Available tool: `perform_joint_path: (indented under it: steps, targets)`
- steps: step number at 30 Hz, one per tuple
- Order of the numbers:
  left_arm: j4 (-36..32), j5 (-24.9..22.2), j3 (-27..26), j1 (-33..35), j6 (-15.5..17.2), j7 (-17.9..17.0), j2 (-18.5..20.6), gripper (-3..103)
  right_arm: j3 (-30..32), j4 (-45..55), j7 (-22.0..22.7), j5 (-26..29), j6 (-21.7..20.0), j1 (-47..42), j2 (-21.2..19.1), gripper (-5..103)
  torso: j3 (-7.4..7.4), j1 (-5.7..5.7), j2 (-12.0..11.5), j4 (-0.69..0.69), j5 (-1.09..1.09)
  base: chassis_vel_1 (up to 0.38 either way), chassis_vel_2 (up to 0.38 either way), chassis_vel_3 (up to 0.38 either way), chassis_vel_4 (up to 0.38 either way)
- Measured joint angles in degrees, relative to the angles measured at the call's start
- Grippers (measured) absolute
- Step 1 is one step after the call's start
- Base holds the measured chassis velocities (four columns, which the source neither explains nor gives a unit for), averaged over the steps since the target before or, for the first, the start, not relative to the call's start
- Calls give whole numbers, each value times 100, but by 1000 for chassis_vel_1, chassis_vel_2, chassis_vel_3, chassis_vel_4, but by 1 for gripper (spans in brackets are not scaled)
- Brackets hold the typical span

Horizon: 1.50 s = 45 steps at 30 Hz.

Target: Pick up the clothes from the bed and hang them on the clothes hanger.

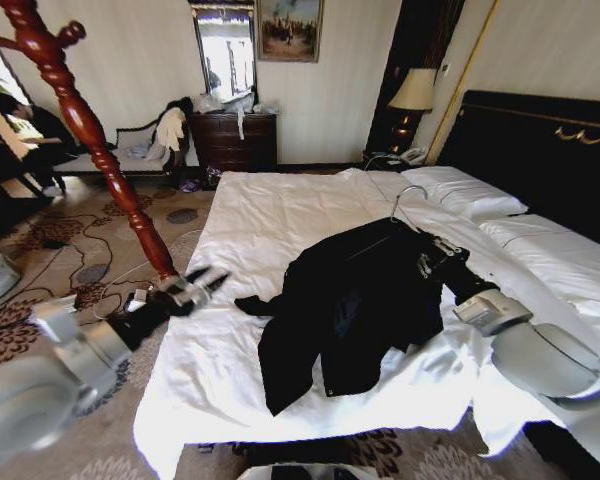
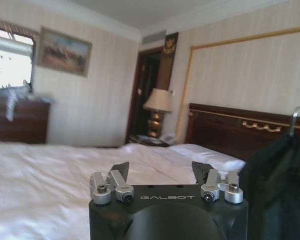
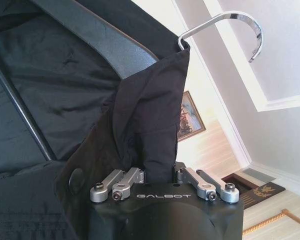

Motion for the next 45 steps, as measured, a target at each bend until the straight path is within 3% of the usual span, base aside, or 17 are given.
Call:
perform_joint_path:
  steps: [4, 7, 11, 12, 14, 16, 17, 20, 25, 28, 29, 32, 38, 45]
  targets:
    - [-2, 747, 240, -95, 57, -342, -215, 93, 19, -45, -4, -7, 33, 44, -22, 23, 1, 1, 0, -1, 0, 0, 0, 0, 0]
    - [-2, 923, 290, -111, 57, -336, -386, 98, 36, -51, -4, -12, 45, 43, -8, 23, 1, 0, 0, 3, -3, 0, 0, 0, 0]
    - [-2, 1635, 526, -179, -73, -293, -480, 100, 15, -56, -5, -45, 53, 58, 38, 23, 1, 0, 0, -1, 1, 0, 0, 0, 0]
    - [73, 2040, 855, -357, -164, -279, -535, 100, 2, -52, -13, -68, 53, 72, 58, 23, 0, 0, 0, -1, 3, 0, 0, 0, 0]
    - [294, 2359, 1567, -806, -216, -350, -655, 100, -6, -49, -25, -94, 55, 77, 99, 23, 1, 0, 0, 1, 1, 0, 0, 0, 0]
    - [540, 2492, 2362, -1518, -272, -477, -837, 100, -6, -63, -27, -135, 79, 61, 158, 23, 1, 1, 0, 0, -5, 0, 0, 0, 0]
    - [540, 2492, 2362, -1518, -272, -477, -837, 100, -6, -63, -27, -135, 79, 61, 158, 23, 1, 1, 0, 0, -5, 0, 0, 0, 0]
    - [649, 2254, 3153, -2200, -327, -451, -1034, 100, -1, -70, -29, -168, 92, 23, 247, 23, 1, 1, -1, -4, 2, 0, 0, 0, 0]
    - [486, 1728, 3368, -2108, -337, -122, -1058, 100, -20, -88, -34, -188, 92, 34, 274, 23, 1, 1, 0, -1, 0, 0, 0, 0, 0]
    - [213, 885, 3365, -1859, -171, 251, -997, 100, -27, -110, -36, -183, 92, 51, 248, 23, 0, 0, 0, 3, 2, 0, 0, 0, 0]
    - [213, 885, 3365, -1859, -171, 251, -997, 100, -27, -110, -36, -183, 92, 51, 248, 23, 0, 0, 0, 3, 2, 0, 0, 0, 0]
    - [225, 260, 3667, -2097, -37, 379, -748, 100, -19, -95, -36, -147, 67, 52, 188, 23, 1, 1, 0, -1, -1, 0, 0, 0, 0]
    - [481, 65, 4383, -2550, 34, 471, -429, 100, 6, -42, -36, -108, 20, 39, 156, 23, 1, 1, 0, -2, 0, 0, 0, 0, 0]
    - [736, -530, 5211, -3391, 74, 470, -135, 99, 93, 61, -27, -41, -24, -17, 122, 23, 1, 0, 0, 0, 0, 0, 0, 0, 0]
